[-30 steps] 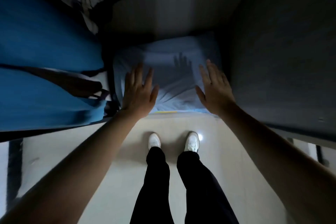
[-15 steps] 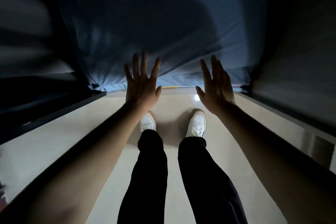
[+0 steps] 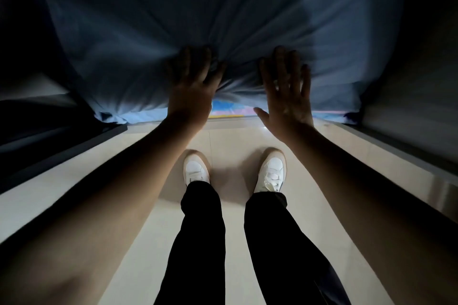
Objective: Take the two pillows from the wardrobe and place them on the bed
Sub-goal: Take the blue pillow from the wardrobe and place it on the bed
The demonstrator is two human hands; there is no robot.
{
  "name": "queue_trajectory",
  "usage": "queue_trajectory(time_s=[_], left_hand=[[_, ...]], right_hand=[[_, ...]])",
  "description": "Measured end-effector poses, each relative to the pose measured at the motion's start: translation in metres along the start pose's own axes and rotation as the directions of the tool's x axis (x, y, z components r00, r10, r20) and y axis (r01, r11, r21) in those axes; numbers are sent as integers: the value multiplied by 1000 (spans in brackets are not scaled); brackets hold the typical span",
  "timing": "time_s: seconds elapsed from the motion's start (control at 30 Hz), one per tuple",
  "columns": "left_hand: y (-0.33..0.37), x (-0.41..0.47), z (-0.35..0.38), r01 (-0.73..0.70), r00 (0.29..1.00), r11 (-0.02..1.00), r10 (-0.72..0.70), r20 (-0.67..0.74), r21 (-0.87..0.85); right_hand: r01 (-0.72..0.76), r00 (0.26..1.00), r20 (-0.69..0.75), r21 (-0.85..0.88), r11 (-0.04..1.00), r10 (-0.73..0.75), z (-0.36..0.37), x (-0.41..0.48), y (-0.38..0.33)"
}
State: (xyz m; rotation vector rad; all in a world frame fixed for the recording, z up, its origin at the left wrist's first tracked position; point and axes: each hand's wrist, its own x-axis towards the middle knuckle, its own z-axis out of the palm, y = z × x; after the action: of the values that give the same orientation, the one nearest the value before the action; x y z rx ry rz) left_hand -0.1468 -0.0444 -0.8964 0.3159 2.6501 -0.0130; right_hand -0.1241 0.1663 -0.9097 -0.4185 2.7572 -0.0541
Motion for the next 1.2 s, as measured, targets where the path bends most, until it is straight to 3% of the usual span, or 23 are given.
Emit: queue_trajectory(time_s=[0.13,0.3,0.37,0.47,0.63,0.77,0.93,1.07,1.2], left_hand=[[-8,-9,-66,-4,994,1000,1,-108,-26],[-35,0,-133,38,947,999,-33,-318,9],[-37,10,-145,47,938,999,-45,-343,-4],[-34,27,-153,66,974,997,-56,-222,39],[-36,39,-158,175,927,983,-145,-346,57],[-38,14,-173,115,951,993,-104,-293,19],[-27,-16,-249,6,918,997,-34,-396,-72],[-11,-61,-299,-37,926,991,-15,-377,-131],[-1,-119,-327,-81,931,996,63,-360,-36]], right_hand=[[-60,996,-75,-18,998,58,-34,14,-6],[-168,931,-331,-8,986,156,-108,66,-11],[-149,953,-265,6,989,145,-138,86,1],[-78,978,-190,17,997,80,-163,99,18],[-6,988,-153,22,1000,9,-176,81,19],[-38,986,-158,69,997,48,-188,51,8],[-139,942,-281,176,975,185,-234,6,3],[-161,947,-238,233,959,217,-285,-32,0],[-216,964,-108,224,950,244,-330,-78,-11]])
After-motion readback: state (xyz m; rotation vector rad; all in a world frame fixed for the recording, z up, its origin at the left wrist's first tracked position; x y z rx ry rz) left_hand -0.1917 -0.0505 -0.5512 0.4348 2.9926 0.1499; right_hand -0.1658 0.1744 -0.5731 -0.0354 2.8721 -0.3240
